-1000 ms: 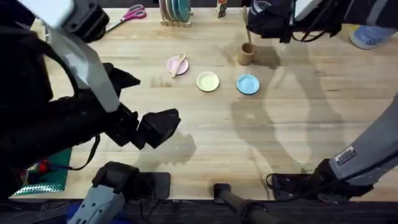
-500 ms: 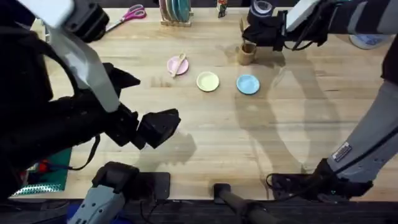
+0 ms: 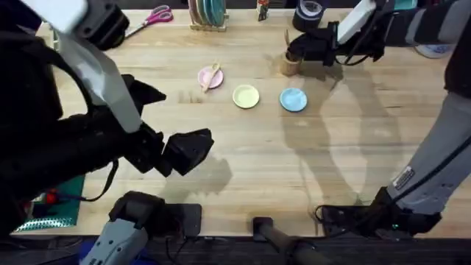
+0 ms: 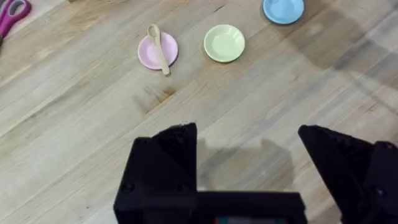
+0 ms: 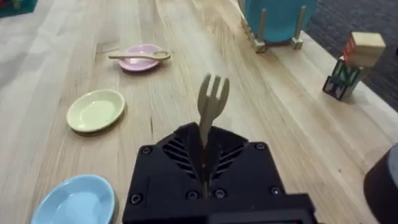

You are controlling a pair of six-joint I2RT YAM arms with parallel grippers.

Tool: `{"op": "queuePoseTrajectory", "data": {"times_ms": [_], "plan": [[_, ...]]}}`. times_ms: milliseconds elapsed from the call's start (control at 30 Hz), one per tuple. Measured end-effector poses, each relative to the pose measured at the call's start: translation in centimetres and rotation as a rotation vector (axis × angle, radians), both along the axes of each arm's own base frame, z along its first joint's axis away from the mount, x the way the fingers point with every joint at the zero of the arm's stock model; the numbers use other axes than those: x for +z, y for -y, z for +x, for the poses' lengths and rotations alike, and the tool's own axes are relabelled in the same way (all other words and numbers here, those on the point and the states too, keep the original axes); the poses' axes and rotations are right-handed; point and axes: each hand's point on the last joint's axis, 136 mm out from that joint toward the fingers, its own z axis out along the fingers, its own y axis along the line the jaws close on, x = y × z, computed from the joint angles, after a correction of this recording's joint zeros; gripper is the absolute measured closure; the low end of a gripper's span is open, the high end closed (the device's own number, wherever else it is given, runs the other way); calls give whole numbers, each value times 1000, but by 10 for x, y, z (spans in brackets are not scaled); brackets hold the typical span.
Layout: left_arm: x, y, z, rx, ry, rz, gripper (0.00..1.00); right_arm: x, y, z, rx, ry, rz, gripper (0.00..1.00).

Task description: Pick up a utensil and set it on the pink plate, then put the other utensil in the container.

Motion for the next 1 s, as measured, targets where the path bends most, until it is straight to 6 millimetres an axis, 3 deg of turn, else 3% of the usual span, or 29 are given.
{"op": "queuePoseTrajectory", "data": {"times_ms": [333, 700, 900, 1000], "plan": [[0, 0, 0, 0, 0, 0, 6, -4, -1, -5, 0, -51, 6, 958], [0, 0, 0, 0, 0, 0, 7, -4, 0, -5, -5, -69, 10, 600], [0, 0, 0, 0, 0, 0, 7, -4, 3, -4, -16, -84, 14, 525], [0, 0, 0, 0, 0, 0, 7, 3, 7, -3, -32, -106, 20, 435]]}}
